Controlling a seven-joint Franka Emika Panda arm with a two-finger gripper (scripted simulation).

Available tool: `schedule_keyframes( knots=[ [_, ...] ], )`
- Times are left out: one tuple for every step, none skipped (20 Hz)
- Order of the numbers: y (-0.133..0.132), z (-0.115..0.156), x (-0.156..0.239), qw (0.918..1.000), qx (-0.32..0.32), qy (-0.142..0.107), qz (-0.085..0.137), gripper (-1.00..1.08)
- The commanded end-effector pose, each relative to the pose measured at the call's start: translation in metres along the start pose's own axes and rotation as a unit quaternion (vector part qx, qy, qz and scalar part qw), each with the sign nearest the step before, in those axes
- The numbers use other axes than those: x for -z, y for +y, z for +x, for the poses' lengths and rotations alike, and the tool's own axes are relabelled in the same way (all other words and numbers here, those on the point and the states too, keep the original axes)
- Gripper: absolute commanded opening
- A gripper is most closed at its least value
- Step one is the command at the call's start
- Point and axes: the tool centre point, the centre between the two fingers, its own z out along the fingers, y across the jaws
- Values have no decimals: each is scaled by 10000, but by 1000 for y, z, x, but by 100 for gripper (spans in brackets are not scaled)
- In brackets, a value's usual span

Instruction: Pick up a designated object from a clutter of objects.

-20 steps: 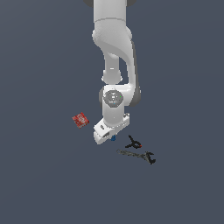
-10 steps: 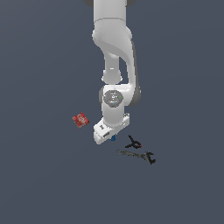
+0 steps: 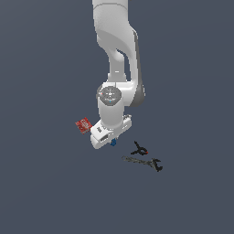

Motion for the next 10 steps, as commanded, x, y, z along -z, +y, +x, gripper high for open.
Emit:
schedule_keyframes(
  knots=[
    [11,-4,18,10000,-1,5,-2,-100],
    [16,-6,26,10000,-1,5,-2,-100],
    [21,-7,34,10000,-1,5,-2,-100],
    [27,-9,43,10000,0,7,0,-100],
    [33,-11,52,10000,0,7,0,-100],
    [39,-13,62,10000,0,7,0,-100],
    [45,-15,71,10000,0,7,0,-100],
    [51,-17,81,10000,1,10,3,-100],
    [58,-19,91,10000,1,10,3,-100],
    [64,-22,101,10000,1,10,3,-100]
  ],
)
